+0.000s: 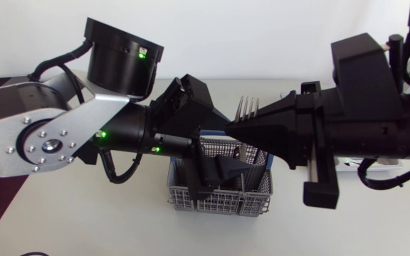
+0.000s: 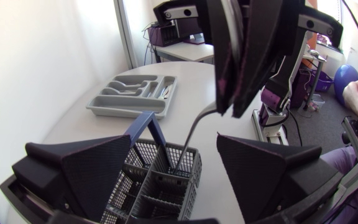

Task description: Sort the cutlery from the basket into the organizer compartments.

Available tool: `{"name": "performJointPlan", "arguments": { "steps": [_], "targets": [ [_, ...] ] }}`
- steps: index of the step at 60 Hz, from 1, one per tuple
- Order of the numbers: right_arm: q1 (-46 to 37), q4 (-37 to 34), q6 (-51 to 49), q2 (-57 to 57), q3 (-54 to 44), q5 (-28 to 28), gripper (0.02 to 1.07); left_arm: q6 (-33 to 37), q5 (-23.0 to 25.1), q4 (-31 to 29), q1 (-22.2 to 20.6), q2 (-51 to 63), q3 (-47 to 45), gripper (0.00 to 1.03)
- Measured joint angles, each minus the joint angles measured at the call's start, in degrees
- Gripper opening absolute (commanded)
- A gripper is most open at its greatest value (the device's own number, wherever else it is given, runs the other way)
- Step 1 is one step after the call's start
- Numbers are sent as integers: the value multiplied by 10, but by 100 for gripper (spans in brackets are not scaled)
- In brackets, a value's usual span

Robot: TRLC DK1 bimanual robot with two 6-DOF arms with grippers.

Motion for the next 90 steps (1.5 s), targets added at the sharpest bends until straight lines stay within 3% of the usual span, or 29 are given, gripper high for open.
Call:
{"name": "performJointPlan", "arguments": {
  "steps": [11, 18, 27, 61, 84, 90],
  "targets": [
    [-1, -7, 2, 0, 8, -5, 8, 6, 33, 21, 0, 14, -12, 59],
    [-1, -11, 2, 0, 9, -6, 8, 9, 47, 30, 3, 18, -24, 49],
    [-5, -14, 2, 0, 9, -16, 8, 11, 66, 45, 17, 18, -31, 28],
    [-15, -17, 17, 0, 16, -34, 8, 17, 89, 50, 17, 18, -34, 26],
    [-23, -22, 26, 0, 16, -48, 8, 17, 97, 50, 6, 18, -34, 3],
    [-23, -22, 29, 0, 16, -50, 8, 19, 106, 50, 6, 19, -34, 3]
  ]
}}
